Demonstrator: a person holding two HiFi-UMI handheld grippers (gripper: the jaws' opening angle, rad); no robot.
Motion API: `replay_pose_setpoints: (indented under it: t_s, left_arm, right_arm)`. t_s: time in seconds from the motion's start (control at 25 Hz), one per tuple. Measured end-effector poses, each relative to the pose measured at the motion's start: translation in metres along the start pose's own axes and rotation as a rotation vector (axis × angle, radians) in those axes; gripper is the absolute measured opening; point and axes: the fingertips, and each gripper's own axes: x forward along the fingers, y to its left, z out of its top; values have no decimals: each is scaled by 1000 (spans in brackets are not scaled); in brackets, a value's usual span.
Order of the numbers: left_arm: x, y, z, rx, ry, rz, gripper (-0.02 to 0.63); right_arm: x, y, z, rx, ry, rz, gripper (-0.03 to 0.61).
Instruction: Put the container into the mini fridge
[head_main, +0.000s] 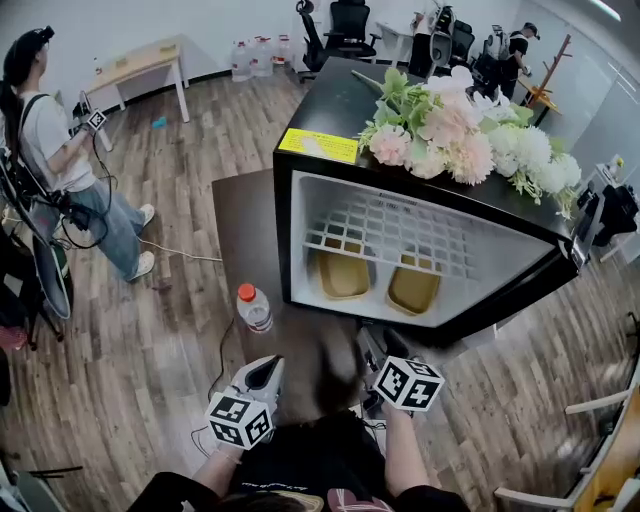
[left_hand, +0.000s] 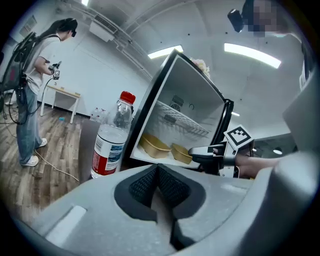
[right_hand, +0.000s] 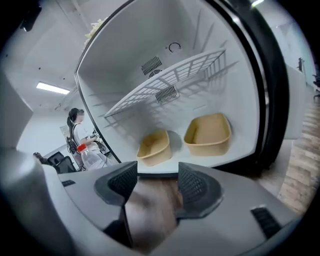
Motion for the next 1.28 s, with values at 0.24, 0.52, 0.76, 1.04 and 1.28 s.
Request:
replay_pose_setpoints:
  t_s: [0.24, 0.52, 0.76, 1.04, 1.28]
  left_arm:
    - [0, -24, -8, 3, 7, -93, 8]
    - [-2, -38, -13, 24, 17, -130, 8]
    - [-4, -43, -17, 45, 27, -142, 8]
    - [-3, -49, -25, 77, 46, -152, 8]
    - [-3, -52, -32, 117, 60, -141, 8]
  right_arm:
    - [-29, -13, -19, -67, -28, -103, 164]
    - [-60, -25, -33, -47, -69, -171, 67]
    - [-75, -20, -52, -58, -73, -170, 26]
    - [-84, -4, -88, -97, -81, -154, 9]
    - [-93, -3, -99, -145, -116, -200, 9]
